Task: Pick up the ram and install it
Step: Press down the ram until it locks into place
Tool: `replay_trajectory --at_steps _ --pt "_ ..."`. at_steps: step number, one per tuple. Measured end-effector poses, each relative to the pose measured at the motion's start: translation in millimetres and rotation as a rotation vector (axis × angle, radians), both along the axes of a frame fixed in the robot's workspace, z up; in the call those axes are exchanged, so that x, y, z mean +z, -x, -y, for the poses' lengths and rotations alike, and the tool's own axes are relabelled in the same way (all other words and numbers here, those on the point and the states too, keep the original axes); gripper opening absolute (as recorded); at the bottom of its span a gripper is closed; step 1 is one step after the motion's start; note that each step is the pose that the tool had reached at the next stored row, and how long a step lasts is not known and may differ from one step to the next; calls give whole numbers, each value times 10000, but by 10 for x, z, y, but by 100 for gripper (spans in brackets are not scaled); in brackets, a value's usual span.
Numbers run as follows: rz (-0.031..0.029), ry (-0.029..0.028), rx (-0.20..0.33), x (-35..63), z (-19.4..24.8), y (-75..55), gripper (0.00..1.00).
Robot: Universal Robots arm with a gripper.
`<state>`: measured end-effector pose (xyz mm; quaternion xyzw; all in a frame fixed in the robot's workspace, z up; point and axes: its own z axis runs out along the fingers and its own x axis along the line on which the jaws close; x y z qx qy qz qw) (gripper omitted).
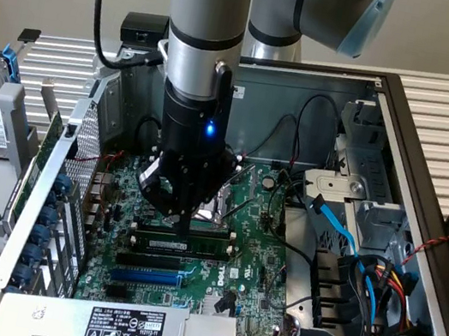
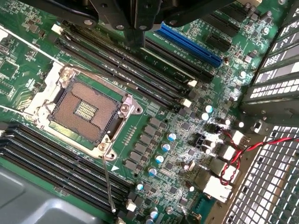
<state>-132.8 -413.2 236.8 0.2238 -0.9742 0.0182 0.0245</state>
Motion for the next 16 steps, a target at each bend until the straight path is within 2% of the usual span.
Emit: replay_trajectory --at_steps 16 --pt "0 0 -1753 -21 12 0 11"
